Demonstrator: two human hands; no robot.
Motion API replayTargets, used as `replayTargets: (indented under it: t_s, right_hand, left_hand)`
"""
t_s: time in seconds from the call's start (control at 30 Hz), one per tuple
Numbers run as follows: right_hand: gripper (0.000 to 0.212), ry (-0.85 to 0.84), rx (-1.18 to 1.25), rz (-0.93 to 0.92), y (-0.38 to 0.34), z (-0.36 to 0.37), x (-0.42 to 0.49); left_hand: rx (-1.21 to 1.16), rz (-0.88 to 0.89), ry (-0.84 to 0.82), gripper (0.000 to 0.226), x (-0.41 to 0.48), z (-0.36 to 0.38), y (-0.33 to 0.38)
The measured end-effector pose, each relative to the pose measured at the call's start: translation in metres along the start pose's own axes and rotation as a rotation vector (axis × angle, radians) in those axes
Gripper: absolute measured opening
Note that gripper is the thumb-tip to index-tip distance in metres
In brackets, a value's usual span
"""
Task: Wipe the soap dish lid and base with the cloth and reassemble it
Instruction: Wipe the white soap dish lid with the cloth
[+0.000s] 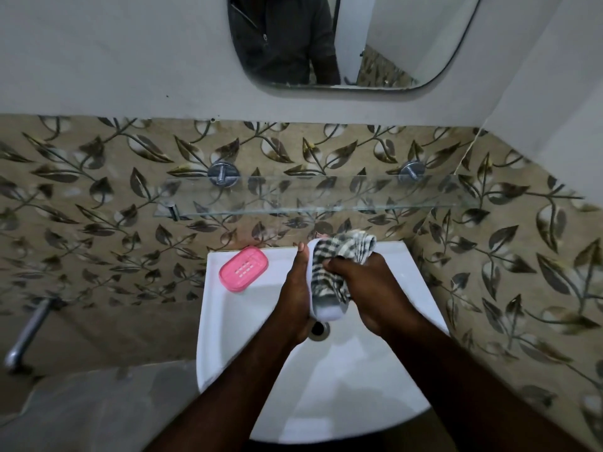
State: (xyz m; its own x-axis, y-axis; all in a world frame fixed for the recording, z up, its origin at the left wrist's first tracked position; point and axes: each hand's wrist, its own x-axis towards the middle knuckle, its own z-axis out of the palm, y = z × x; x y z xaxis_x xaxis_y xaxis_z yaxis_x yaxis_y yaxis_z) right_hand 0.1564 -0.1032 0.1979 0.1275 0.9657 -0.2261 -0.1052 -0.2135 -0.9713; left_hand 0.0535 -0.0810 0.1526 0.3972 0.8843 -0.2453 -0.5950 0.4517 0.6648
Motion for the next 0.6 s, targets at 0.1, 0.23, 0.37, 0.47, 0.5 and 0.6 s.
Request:
replayTargets:
  t_s: [0.1,0.23,0.37,0.47,0.5,0.6]
  right_hand:
    - [0.02,-0.035,0.035,-0.072,-0.006,0.005,0.001]
    - [0.024,-0.241,-0.219,-0.102,0.009,0.002,-0.013]
    - [0.021,-0.307,-0.084,0.071,-0.006,-0.001,-0.005]
    - [0.023,-0.153,0.079,0.074,-0.027,0.002,0.011]
    - [0.022,-0.114,0.085,0.026,-0.029,0.006,0.011]
    - [0.016,-0.02,0.024,-0.119,-0.012,0.021,-0.01]
  left_hand:
    - [0.021,0.037,-0.017,0.055,-0.001,0.003,0.002]
    - [0.073,0.118,0.028,0.062,0.003,-0.013,0.006]
    - [0.133,0.101,0.016,0.068,0.004,-0.013,0.01]
    - [0.048,0.079,-0.014,0.056,0.002,-0.002,0.006]
    - [0.02,0.073,-0.014,0.054,0.004,-0.001,0.005]
    - [0.064,0.078,-0.021,0.056,0.003,-0.005,0.012]
